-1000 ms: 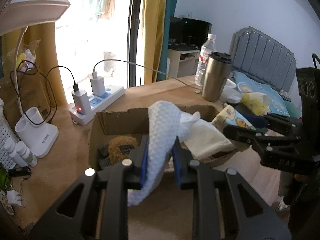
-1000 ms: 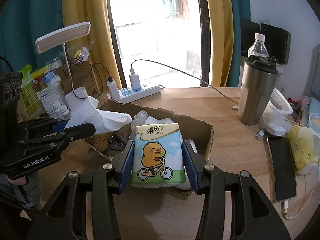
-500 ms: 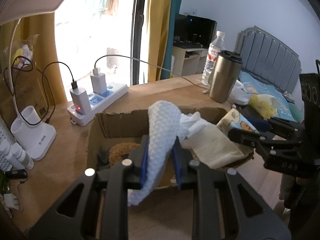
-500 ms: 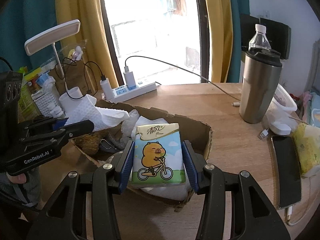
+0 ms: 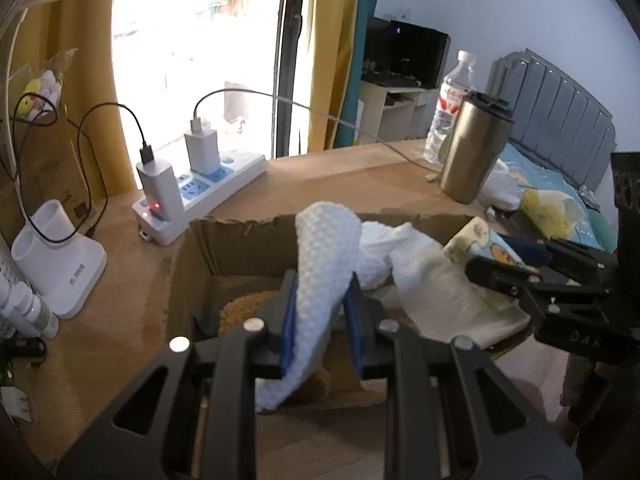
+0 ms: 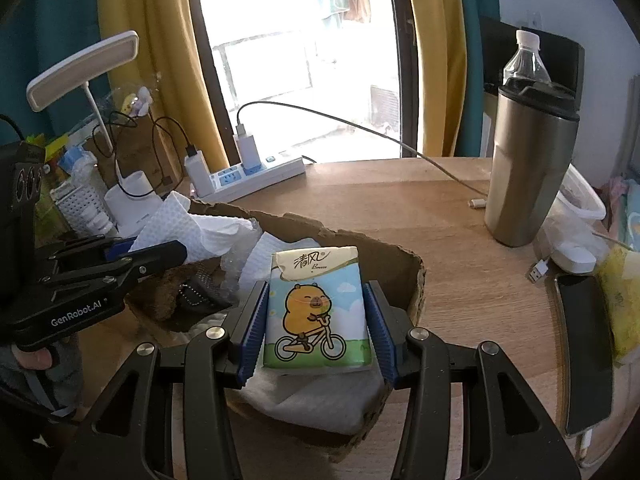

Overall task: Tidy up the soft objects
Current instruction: 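Lower the white wipe and capybara tissue pack into the box with both grippers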

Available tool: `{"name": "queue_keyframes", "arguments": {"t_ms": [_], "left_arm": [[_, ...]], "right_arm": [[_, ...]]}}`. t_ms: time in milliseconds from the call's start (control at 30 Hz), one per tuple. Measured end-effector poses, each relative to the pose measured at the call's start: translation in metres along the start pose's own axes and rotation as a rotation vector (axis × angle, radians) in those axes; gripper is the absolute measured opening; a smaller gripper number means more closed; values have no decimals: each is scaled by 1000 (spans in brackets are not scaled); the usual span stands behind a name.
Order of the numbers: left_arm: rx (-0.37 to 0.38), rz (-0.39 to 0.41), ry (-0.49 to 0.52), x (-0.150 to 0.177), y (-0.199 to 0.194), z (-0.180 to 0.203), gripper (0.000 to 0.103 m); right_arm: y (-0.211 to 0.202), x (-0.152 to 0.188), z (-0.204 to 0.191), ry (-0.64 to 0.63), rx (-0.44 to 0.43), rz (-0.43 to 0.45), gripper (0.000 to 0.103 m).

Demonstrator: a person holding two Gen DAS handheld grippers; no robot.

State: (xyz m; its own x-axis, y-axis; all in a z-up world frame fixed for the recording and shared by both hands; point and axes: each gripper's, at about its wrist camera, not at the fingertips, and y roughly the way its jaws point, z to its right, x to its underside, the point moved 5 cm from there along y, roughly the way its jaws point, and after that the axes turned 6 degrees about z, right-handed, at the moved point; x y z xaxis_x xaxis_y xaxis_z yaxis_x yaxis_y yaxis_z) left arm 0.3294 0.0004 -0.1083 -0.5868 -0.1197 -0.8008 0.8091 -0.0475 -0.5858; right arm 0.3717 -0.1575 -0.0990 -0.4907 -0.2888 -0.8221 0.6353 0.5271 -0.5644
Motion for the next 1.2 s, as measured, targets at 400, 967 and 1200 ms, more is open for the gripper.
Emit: {"name": "queue_keyframes", "arguments": {"t_ms": [400, 967, 1200], "left_arm": [[-8, -64, -46, 8, 27, -8, 27], [-24, -58, -27, 13, 31, -7, 35], [2, -48, -44, 11, 24, -8, 57]], "right_arm": [[15, 4, 0, 0, 3, -16, 50], [18, 9, 6, 14, 33, -32, 51], [16, 9, 5, 22, 40, -39, 54]]}}
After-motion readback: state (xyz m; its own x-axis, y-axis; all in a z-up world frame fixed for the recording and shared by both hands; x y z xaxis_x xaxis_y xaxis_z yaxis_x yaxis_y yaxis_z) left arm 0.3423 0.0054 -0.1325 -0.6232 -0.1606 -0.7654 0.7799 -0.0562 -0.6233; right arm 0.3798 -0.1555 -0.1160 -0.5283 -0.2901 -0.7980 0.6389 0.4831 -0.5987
